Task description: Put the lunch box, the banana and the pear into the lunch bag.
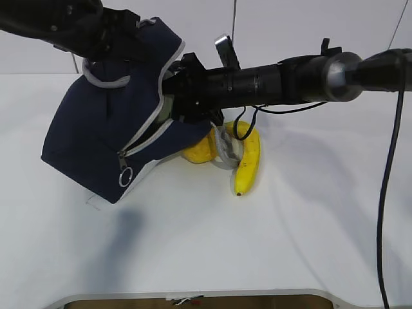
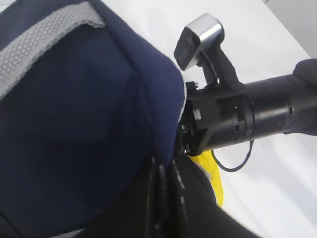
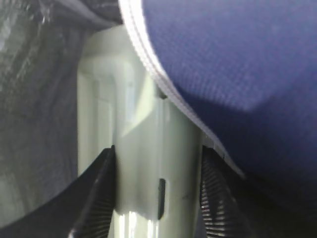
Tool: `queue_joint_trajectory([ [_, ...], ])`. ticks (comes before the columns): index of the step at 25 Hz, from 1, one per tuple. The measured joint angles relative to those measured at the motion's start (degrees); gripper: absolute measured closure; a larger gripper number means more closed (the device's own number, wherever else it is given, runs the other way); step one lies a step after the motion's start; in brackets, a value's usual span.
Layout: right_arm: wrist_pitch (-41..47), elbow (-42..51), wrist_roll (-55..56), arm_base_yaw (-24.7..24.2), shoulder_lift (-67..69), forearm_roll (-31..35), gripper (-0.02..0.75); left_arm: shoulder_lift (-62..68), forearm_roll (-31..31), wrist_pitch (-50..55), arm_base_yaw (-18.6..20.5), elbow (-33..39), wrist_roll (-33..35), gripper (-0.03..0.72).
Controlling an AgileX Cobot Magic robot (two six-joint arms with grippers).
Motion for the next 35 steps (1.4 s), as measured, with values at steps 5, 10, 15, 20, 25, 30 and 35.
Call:
queue_joint_trajectory([
  [5, 0.76, -0.08, 0.12, -0.1, 0.16, -0.46, 0.356, 0.36, -0.1, -0.22, 0.0, 0.0, 0.0, 0.672],
  [10, 2.09, -0.08, 0.12, -0.18, 0.16, -0.78, 0.356, 0.36, -0.1, -0.34, 0.0, 0.0, 0.0, 0.672],
  [15, 2.34, -0.32, 0.93, -0.18, 0.16, -1.87, 0.35, 0.36, -0.11, -0.34, 0.0, 0.0, 0.0, 0.672],
  [20, 2.69, -0.79, 1.97, -0.18, 0.16, -3.35, 0.333, 0.36, -0.22, -0.34, 0.0, 0.0, 0.0, 0.673],
  [25, 2.69, -1.0, 3.54, -0.18, 0.16, -4.99, 0.329, 0.38, -0.33, -0.34, 0.0, 0.0, 0.0, 0.673],
  [30, 2.91, -1.23, 5.77, -0.18, 0.16, -7.66, 0.316, 0.48, -0.56, -0.34, 0.0, 0.0, 0.0, 0.673],
  [35, 3.94, -1.32, 6.41, -0.18, 0.16, -7.67, 0.276, 0.48, -0.81, -0.34, 0.0, 0.0, 0.0, 0.673],
])
